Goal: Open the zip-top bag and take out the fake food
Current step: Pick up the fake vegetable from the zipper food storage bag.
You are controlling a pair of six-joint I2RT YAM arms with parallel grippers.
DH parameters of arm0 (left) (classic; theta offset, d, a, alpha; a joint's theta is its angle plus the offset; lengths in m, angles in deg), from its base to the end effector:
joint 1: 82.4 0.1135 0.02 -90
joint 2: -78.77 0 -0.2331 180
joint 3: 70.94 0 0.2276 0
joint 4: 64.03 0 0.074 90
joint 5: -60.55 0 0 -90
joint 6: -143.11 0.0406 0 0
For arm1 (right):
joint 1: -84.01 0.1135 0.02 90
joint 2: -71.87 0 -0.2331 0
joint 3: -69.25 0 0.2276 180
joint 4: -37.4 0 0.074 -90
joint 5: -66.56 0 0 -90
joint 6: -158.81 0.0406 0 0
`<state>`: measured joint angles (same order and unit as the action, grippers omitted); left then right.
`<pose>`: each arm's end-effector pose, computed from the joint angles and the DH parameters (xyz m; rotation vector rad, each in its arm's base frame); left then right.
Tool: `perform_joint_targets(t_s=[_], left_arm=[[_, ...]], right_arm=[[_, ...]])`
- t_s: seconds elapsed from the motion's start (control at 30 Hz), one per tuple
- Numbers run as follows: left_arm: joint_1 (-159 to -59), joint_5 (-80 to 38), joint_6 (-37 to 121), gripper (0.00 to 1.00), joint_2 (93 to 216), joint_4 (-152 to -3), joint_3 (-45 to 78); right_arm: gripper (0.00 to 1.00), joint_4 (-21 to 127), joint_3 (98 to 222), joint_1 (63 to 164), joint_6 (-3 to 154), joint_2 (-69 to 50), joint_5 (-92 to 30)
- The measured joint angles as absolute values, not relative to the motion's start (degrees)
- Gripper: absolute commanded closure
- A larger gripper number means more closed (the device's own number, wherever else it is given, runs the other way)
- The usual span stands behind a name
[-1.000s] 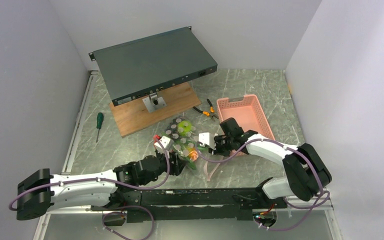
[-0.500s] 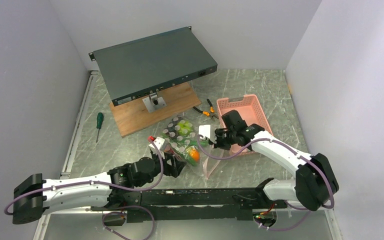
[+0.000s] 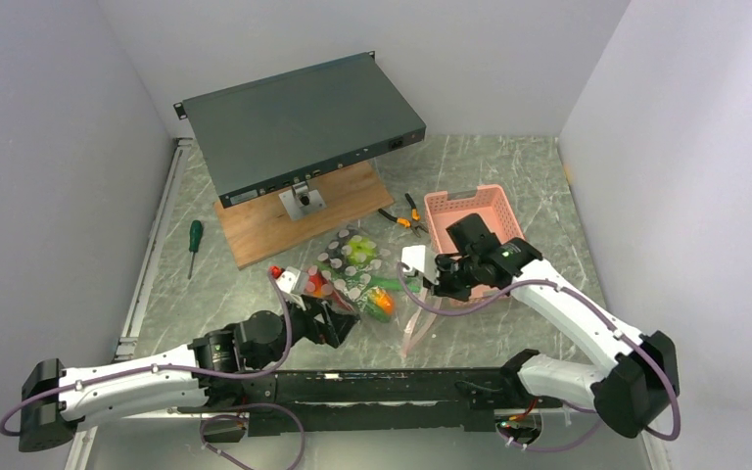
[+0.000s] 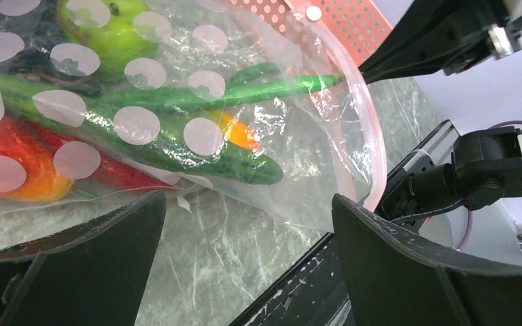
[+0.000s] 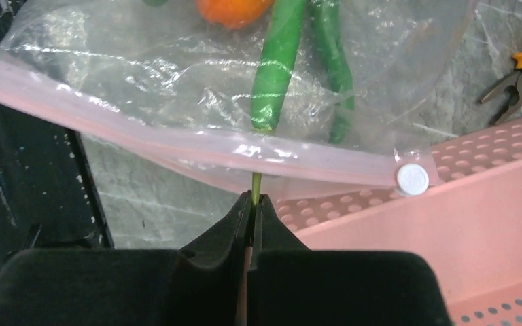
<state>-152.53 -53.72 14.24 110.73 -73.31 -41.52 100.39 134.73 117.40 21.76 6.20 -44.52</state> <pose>0.0695 -0.1432 0.2041 0.1865 1.8611 -0.9885 0.1607 0.1234 0.2253 -1.7718 1.9160 0.4077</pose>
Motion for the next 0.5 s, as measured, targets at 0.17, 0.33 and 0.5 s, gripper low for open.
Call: perform_joint_targets(t_s=[0.17,0.33,0.5], left_arm=[[-152.53,-53.72,12.91,0.03,109.97,-75.19,-41.52],[-152.5,-53.72,11.82,0.02,109.29,-77.05,-41.52],[-152.5,-53.72,11.38,0.02,106.56,-77.07,-41.52]], right_arm=[[1.0,104.74,135.54,116.33,23.32,11.25,-44.26],[1.0,111.36,137.61,112.04,23.45,17.28,-44.89],[1.0,116.65,138.27,107.39,23.18,23.47,-45.5]])
